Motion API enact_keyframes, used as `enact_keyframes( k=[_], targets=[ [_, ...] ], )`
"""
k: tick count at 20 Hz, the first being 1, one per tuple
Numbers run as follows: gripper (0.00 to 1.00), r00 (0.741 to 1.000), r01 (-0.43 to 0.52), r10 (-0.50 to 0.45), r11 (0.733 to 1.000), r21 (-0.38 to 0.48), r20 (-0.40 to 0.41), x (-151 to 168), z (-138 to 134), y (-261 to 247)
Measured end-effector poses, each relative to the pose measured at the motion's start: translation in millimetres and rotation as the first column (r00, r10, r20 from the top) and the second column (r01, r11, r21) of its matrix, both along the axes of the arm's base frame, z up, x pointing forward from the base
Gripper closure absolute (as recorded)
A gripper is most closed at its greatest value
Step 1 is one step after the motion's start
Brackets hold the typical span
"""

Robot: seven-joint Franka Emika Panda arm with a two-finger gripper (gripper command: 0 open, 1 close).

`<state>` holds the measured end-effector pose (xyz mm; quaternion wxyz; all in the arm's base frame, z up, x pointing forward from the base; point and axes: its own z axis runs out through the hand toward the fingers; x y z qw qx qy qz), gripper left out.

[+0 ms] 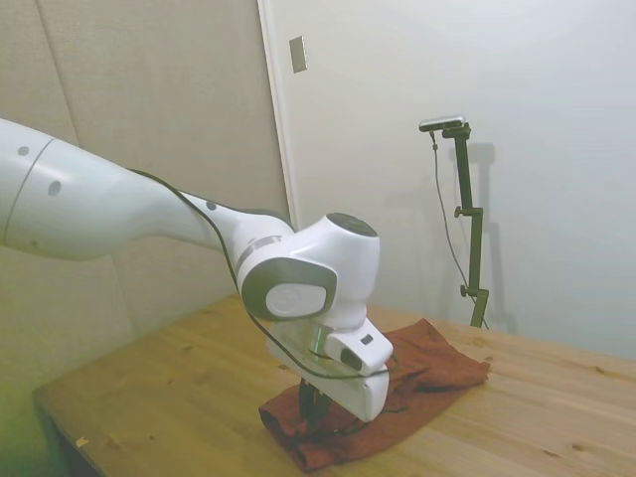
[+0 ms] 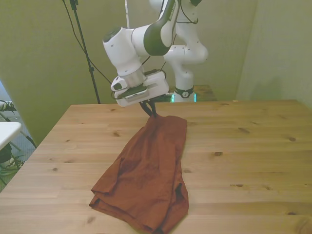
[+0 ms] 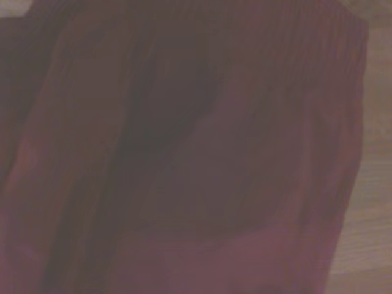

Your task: Unfold the shorts

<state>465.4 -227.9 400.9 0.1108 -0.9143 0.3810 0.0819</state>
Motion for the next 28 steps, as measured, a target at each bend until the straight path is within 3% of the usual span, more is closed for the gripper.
enact_keyframes(
  k=[7,14,23,28],
  targets=[
    [1.00,0.993,-0.119,0.121,0.990,-0.075,0.014,6.3,27.7,37.8],
    [1.00,0.966,-0.247,0.256,0.954,-0.171,0.035,46.7,60.0,117.4],
    [1.00,0.926,-0.360,0.376,0.905,-0.228,0.032,98.6,63.8,205.0],
    [1.00,0.894,-0.436,0.448,0.873,-0.219,0.006,112.4,45.1,256.0]
  ],
)
